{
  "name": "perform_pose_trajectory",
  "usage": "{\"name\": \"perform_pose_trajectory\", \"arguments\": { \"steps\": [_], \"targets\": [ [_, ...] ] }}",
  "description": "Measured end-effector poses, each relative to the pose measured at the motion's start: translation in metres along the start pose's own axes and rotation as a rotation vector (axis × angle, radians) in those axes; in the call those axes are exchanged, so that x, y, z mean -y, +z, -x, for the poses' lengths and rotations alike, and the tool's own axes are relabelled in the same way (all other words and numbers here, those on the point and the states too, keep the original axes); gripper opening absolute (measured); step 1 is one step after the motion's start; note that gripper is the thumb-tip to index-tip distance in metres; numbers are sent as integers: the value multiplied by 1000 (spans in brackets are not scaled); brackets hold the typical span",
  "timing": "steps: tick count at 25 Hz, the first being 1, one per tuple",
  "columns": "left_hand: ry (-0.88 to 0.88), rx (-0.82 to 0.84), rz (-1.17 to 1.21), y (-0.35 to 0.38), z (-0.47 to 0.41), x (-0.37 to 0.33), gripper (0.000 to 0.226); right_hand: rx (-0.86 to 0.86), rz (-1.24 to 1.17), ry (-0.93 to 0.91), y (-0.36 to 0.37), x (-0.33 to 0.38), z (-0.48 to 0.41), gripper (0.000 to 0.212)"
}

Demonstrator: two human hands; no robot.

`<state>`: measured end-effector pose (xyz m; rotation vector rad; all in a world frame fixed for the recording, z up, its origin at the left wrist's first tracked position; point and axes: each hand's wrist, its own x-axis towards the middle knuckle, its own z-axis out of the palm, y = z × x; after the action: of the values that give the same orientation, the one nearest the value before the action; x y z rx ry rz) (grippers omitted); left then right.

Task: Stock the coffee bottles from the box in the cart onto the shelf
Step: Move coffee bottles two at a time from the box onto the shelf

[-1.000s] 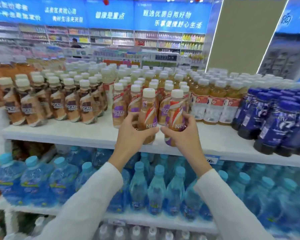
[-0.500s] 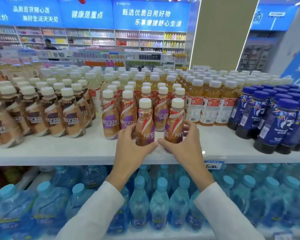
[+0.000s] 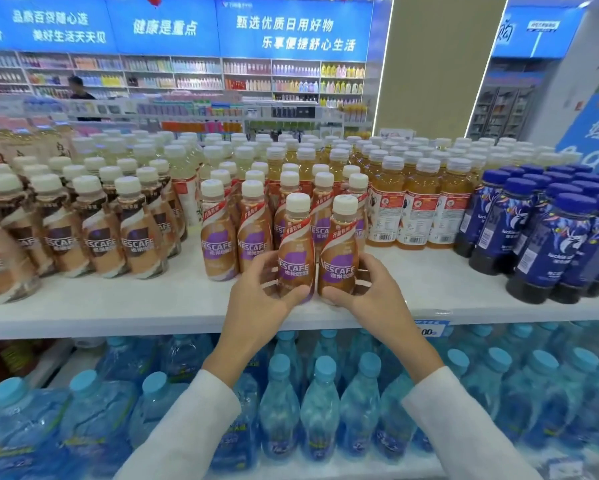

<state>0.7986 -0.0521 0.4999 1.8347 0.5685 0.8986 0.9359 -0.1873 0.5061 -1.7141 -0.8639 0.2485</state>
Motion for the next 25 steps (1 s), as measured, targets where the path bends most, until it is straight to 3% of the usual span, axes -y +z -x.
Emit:
{"name": "perform_pose_trajectory", "arguments": {
  "steps": [4, 9, 13, 16, 25],
  "targets": [
    [29, -151, -51, 7, 5, -1, 72, 22, -23, -17, -1, -1, 1, 66],
    [16, -281, -98, 23, 10, -2, 71, -211, 18, -41, 16, -10, 7, 65],
    [-4, -373, -220, 34, -4, -4, 60, -269, 94, -60, 27, -9, -14, 59],
    [-20, -401, -314, 43, -13, -7, 55, -289, 110, -75, 35, -9, -29, 58],
    [-19, -461, -263, 54, -19, -1, 45, -279, 101, -78, 39, -16, -42, 60]
  ]
}}
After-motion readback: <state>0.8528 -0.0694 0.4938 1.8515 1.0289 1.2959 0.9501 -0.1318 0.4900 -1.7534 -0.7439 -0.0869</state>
